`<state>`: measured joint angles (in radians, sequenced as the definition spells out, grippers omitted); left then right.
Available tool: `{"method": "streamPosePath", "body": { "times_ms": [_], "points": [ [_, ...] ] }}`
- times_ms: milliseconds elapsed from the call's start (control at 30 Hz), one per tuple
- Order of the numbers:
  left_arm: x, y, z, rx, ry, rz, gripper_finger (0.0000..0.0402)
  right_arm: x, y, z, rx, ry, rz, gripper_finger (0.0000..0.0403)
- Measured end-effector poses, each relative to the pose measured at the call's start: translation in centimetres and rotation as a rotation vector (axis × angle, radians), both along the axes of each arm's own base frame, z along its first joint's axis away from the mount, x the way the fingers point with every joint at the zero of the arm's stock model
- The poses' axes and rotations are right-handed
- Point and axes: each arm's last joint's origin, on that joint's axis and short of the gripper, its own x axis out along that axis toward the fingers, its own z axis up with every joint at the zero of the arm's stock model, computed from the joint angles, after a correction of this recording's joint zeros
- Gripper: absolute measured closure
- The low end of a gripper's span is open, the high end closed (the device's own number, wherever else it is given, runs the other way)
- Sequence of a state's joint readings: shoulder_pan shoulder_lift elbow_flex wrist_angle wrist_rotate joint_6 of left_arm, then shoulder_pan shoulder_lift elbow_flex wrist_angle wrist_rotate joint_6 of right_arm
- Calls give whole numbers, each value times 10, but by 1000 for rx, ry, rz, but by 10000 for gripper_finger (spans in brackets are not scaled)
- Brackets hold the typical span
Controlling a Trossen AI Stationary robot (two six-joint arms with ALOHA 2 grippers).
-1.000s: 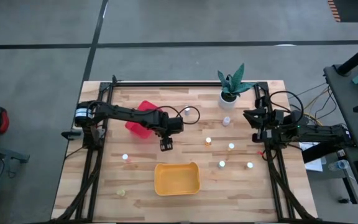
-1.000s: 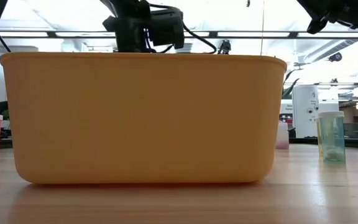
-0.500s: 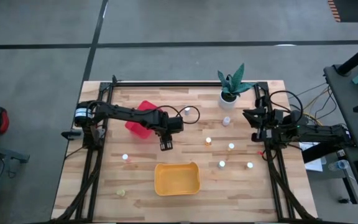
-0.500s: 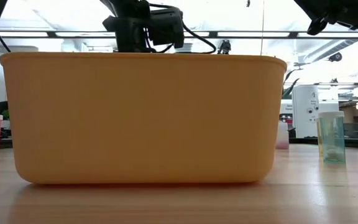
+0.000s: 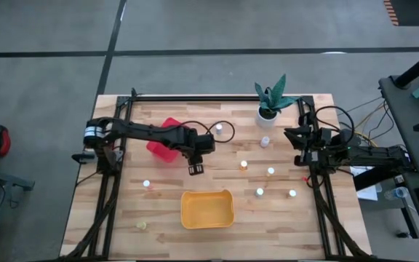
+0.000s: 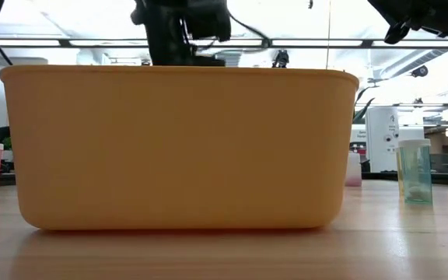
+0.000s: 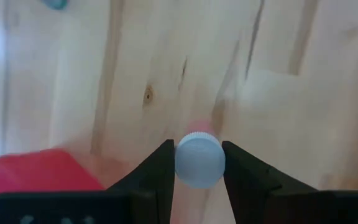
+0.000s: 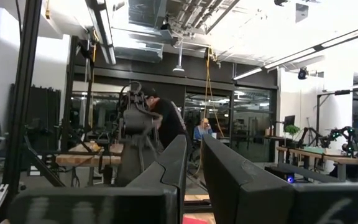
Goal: Pick and place medicine bottles into bin by pill shape (circle, oval)
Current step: Put the pink capsule bottle into the red bin
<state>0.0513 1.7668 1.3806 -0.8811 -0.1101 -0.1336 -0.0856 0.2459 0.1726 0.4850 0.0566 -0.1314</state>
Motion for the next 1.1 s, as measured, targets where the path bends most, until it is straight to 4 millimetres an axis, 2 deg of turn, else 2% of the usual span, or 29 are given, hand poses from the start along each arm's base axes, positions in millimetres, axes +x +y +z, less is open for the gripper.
{"method": "streamPosePath", "body": {
  "times_ms": [200,400,533,800,1100],
  "points": [
    [-19,-1,42,8,-86,19,304,0,-1,-1,7,5,-20,360],
    [-49,2,80,39,-188,54,304,1,-1,-1,6,12,-37,360],
    [-70,6,98,48,-231,105,304,1,-2,-2,11,16,-52,360],
    [-94,28,106,66,-235,213,304,2,-2,-2,14,27,-57,360],
    [-105,72,80,73,-135,384,304,3,-2,-3,15,29,-59,360]
  ]
}}
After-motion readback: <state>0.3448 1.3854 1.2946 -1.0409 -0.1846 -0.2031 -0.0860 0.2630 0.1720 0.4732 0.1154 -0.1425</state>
